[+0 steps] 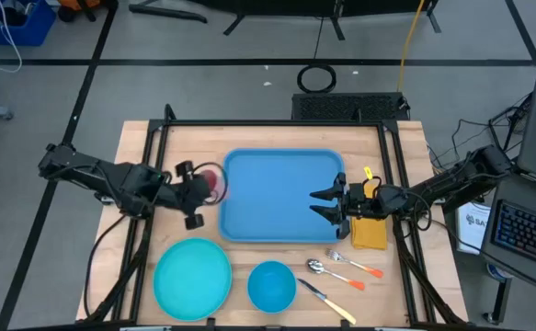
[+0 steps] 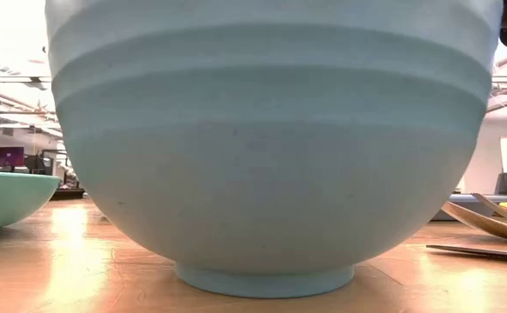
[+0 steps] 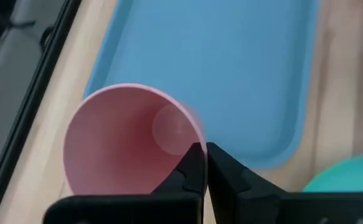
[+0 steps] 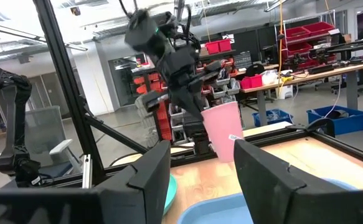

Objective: Set up tray
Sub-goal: Put the pink cup on the blue serving tray

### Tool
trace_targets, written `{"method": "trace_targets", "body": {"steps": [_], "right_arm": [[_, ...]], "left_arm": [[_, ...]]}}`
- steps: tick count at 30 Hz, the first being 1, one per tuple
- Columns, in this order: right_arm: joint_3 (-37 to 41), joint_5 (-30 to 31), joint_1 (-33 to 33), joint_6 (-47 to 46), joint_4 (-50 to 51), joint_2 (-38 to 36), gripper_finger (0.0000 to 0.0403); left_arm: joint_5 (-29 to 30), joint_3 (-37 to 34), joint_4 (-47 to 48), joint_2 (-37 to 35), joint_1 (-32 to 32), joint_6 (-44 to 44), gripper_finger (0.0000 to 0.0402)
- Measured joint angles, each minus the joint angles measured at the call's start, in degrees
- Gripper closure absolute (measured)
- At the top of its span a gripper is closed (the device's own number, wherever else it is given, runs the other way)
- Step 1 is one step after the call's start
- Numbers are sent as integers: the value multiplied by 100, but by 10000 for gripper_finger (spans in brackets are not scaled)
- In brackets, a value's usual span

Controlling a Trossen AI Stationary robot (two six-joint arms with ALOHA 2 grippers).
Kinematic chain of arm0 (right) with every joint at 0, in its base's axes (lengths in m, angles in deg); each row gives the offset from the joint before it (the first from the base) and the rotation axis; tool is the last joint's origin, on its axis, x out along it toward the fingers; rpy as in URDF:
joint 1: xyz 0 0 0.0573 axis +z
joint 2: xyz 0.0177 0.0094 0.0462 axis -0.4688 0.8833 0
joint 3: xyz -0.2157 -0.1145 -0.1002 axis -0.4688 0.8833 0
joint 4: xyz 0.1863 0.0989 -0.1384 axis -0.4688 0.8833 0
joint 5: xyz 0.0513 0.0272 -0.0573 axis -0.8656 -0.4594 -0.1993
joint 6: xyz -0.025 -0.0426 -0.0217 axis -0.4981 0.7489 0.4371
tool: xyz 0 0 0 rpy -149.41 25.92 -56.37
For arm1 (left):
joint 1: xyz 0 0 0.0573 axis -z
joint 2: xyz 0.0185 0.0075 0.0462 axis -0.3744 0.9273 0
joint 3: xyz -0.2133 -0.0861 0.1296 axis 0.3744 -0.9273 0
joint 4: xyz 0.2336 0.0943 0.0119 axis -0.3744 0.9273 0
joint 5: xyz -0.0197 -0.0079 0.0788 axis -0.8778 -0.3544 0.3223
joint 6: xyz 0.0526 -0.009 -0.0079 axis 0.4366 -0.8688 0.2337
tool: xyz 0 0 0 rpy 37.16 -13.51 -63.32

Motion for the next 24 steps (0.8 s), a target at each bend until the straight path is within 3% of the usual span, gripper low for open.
{"method": "trace_targets", "body": {"steps": [5, 12, 21, 24], "right_arm": [[0, 0, 0, 2, 0, 2, 236], [0, 0, 0, 209, -2, 3, 236], [0, -36, 7, 323, -67, 2, 236], [0, -324, 9, 324, -127, 2, 236]], "left_arm": [[-568, 119, -856, 136, -657, 895, 397], [-1032, 471, -1204, 766, -1374, 1580, 397], [-1496, 1749, -1196, 2140, -1885, 2354, 397], [-1629, 2287, -1154, 2588, -2014, 2593, 397]]}}
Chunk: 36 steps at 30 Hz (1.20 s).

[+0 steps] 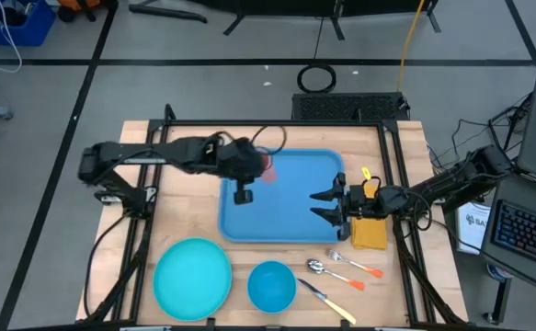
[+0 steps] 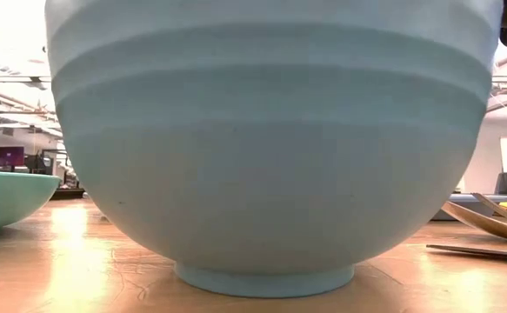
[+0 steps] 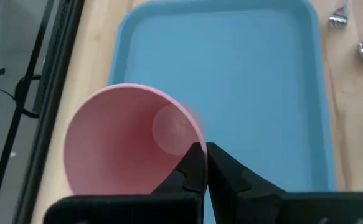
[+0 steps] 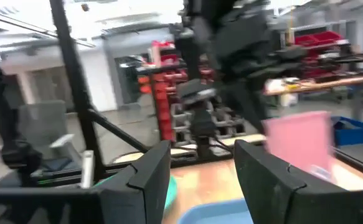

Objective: Set up tray
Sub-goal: Put the pink cup on the blue serving tray

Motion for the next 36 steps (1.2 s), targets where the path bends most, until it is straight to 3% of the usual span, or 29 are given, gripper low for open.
{"method": "trace_targets", "body": {"steps": [4, 17, 24, 36], "right_arm": [[0, -577, 36, 32, -192, -2, 236], [0, -613, 767, 557, -489, -2, 236], [0, -591, 874, 557, -518, -2, 236], [0, -580, 938, 472, -420, -2, 236]], "left_arm": [[-296, 652, 38, 545, -149, 249, 397], [-766, 1828, 246, 1820, -618, 641, 397], [-906, 1859, 322, 1981, -729, 774, 397], [-336, 1748, 1882, 1965, -940, 546, 397]]}}
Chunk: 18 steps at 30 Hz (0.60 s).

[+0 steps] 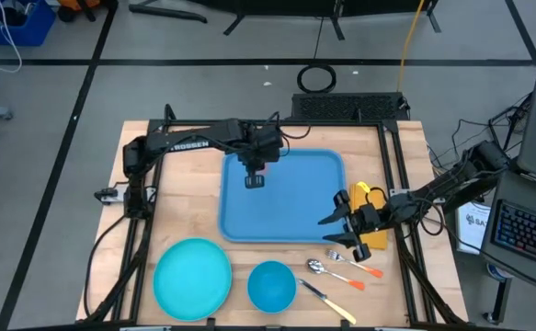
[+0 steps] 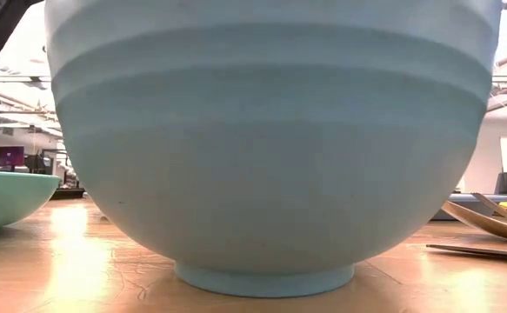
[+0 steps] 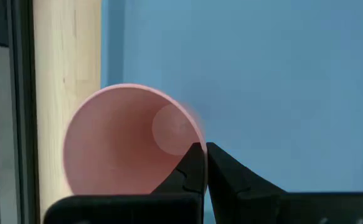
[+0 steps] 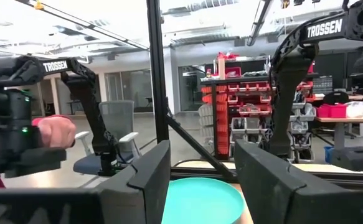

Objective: Set up tray
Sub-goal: Put the pink cup on the blue serving tray

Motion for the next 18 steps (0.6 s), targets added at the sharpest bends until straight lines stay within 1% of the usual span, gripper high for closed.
{"method": "trace_targets", "body": {"steps": [4, 10, 13, 15, 18], "right_arm": [[0, 0, 0, -66, 39, 0, 236], [0, 0, 0, -68, 101, 0, 236], [0, 0, 0, -68, 119, 0, 236], [0, 0, 0, -68, 148, 0, 236], [0, 0, 0, -71, 166, 0, 236]], "left_arm": [[-17, -221, 0, -2, -49, -67, 397], [84, -807, -416, -2, -134, -70, 397], [116, -1006, -468, -2, -208, -171, 397], [241, -1135, -502, -18, -229, -215, 397], [526, -1450, -710, -232, -236, -281, 397]]}}
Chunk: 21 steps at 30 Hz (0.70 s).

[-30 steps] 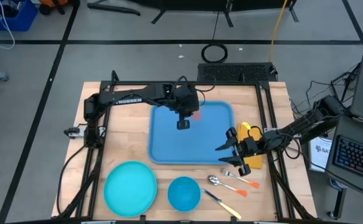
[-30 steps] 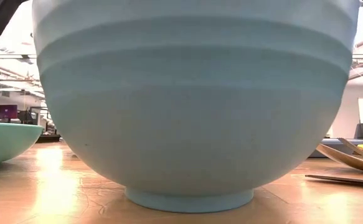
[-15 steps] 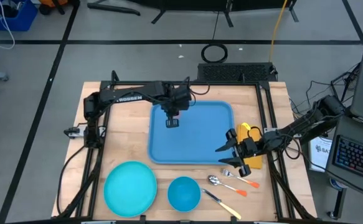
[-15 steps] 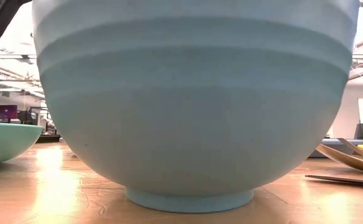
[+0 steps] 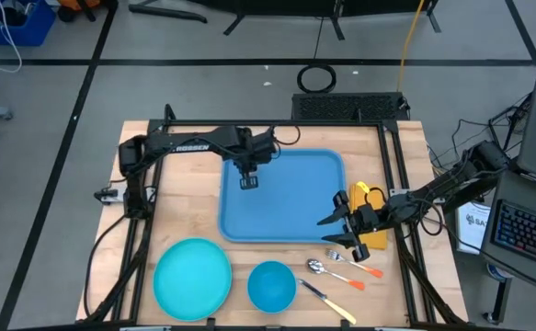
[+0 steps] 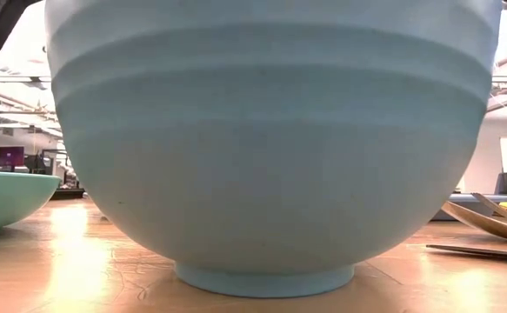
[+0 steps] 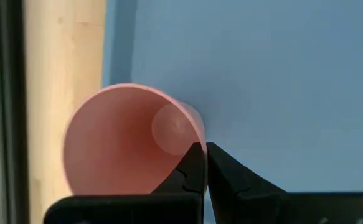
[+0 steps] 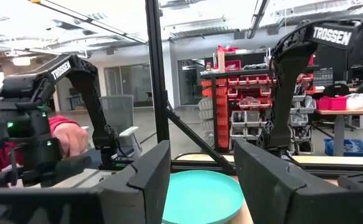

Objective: Set up tray
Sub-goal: Put the pink cup on the blue serving tray

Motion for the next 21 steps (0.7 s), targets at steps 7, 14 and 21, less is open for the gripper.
{"method": "trace_targets", "body": {"steps": [7, 14, 21], "right_arm": [[0, 0, 0, -22, 2, 0, 236], [0, -1, -47, 45, -54, 0, 236], [0, 2, -209, 131, -131, 0, 236]], "left_arm": [[-212, -1285, -971, -1155, -168, -134, 397], [-144, -2094, -1000, -1849, -393, -278, 397], [-731, -2212, -1553, -1935, -402, -280, 397]]}}
